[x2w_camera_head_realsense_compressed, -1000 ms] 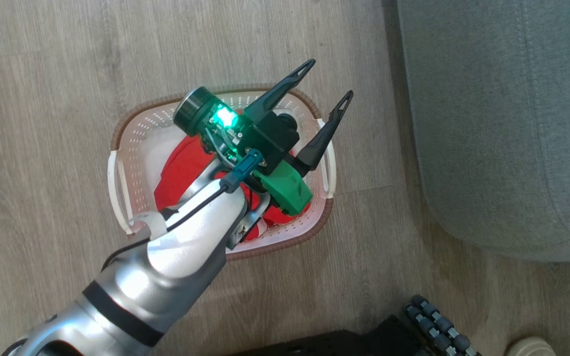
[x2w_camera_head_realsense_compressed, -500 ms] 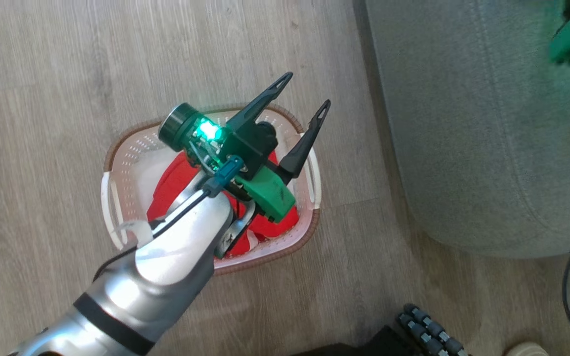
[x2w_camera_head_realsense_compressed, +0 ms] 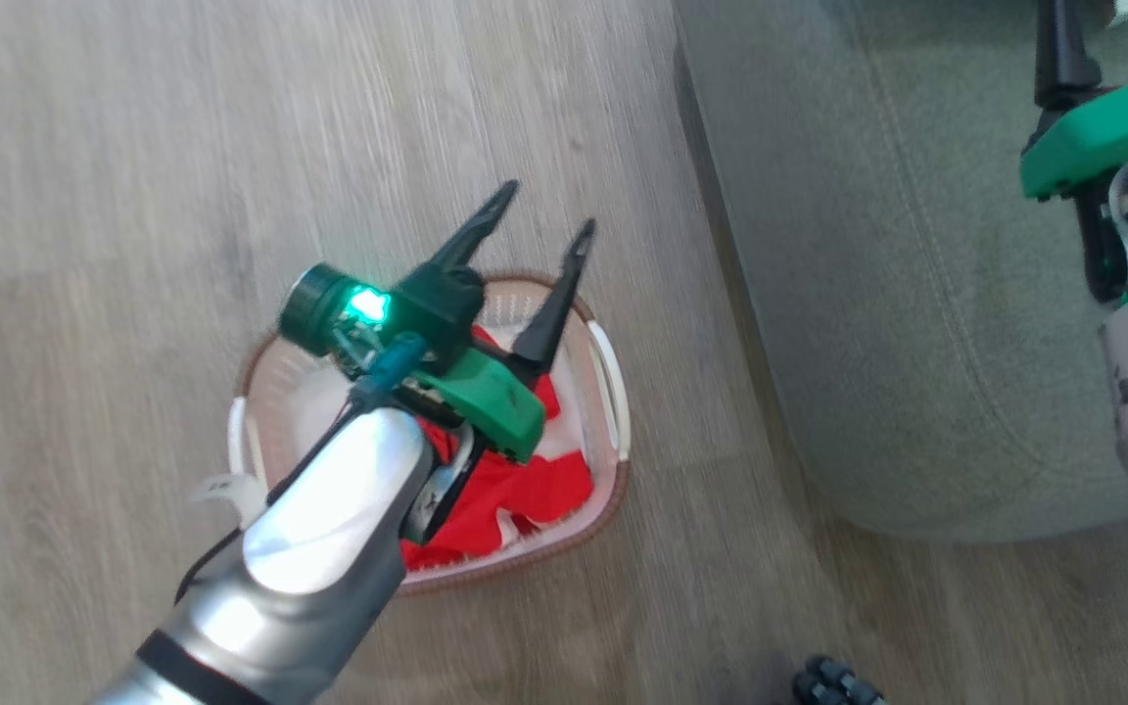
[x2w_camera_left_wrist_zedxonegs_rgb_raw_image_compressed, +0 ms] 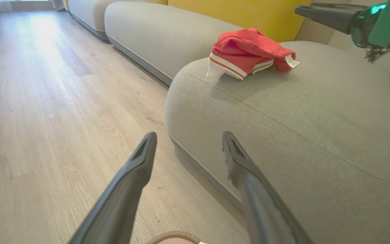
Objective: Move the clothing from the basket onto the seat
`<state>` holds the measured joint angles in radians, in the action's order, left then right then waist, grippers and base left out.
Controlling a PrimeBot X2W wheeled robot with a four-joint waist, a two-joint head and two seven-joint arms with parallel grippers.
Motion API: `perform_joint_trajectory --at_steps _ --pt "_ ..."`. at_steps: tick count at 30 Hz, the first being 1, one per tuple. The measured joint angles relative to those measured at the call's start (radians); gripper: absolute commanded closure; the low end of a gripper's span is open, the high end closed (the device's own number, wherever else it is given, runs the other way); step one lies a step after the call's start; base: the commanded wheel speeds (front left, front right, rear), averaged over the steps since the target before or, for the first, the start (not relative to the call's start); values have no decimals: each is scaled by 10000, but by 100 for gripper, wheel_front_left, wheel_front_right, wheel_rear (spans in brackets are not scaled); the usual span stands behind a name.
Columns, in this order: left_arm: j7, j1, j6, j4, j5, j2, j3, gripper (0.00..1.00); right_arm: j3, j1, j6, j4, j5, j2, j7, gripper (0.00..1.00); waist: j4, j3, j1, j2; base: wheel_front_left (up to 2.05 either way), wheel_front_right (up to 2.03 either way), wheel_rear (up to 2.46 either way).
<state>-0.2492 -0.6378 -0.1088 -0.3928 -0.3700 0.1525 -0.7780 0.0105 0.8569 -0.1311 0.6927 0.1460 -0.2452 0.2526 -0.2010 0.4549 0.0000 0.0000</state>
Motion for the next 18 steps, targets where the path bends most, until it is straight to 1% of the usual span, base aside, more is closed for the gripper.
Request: perform_joint_trajectory --at_steps 3,9,14,18 --pt "-2 261 -113 56 -94 -2 370 0 244 -267 0 -280 31 -90 0 0 123 -449 0 0 0 0 0" --pt "-4 1288 -343 535 -111 -12 1298 0 548 -894 0 -671 88 10 0 0 495 -1456 0 0 0 0 0" --pt "-4 2523 -673 1007 -29 2 2339 0 531 -1765 0 -840 226 548 0 0 865 -2334 0 0 0 0 0" --pt "-4 3503 -692 1323 142 10 3005 0 449 -2649 0 -1172 224 1018 0 0 1178 -2977 -1 0 0 0 0"
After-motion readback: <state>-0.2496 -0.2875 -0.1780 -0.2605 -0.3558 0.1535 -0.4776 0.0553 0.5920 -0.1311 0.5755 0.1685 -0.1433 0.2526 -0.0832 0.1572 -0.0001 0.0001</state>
